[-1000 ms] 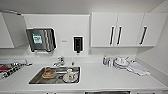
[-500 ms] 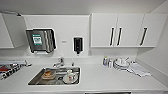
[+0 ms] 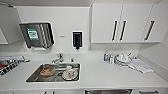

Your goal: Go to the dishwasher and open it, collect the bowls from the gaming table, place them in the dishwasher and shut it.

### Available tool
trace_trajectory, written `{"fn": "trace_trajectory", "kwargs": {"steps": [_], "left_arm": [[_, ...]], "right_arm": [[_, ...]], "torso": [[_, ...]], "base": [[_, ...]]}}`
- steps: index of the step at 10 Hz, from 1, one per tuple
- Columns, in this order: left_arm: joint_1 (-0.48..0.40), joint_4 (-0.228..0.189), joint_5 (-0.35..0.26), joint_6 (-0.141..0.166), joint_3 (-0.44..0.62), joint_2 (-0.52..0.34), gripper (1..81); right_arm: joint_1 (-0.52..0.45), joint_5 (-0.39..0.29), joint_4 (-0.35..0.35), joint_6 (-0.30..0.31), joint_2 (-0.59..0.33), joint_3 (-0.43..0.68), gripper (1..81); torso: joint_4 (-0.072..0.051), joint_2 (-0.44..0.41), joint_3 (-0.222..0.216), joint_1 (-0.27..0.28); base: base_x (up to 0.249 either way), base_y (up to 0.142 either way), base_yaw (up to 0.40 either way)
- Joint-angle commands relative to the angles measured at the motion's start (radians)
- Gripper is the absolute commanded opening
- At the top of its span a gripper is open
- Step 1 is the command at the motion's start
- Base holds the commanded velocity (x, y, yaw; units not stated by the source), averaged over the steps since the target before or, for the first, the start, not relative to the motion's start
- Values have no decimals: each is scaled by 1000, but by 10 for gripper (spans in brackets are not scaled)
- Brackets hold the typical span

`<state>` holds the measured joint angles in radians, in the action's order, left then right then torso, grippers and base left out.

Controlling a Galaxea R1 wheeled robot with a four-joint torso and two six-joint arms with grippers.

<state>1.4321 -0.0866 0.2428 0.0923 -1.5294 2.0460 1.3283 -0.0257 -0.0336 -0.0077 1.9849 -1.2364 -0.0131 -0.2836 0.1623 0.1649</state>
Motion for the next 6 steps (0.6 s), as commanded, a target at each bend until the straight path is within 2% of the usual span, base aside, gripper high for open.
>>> {"fn": "trace_trajectory", "kwargs": {"steps": [1, 4, 5, 6], "left_arm": [[-129, -15, -19, 3, 217, -222, 811], [-210, -51, -30, 1, 394, -332, 811], [-225, -61, -31, 1, 431, -340, 811], [-242, -87, -48, 1, 476, -346, 811]], "right_arm": [[-149, -42, -110, 3, -98, 65, 811], [-200, -42, -146, 3, -105, 74, 811], [-212, -43, -169, 3, -107, 68, 811], [-227, -45, -190, 3, -113, 65, 811]], "torso": [[0, -96, -2, 62], [0, -199, 8, 127], [0, -234, 8, 149], [0, -270, 57, 171]], "base": [[0, 0, 0], [0, 0, 0], [0, 0, 0], [0, 0, 0]]}}
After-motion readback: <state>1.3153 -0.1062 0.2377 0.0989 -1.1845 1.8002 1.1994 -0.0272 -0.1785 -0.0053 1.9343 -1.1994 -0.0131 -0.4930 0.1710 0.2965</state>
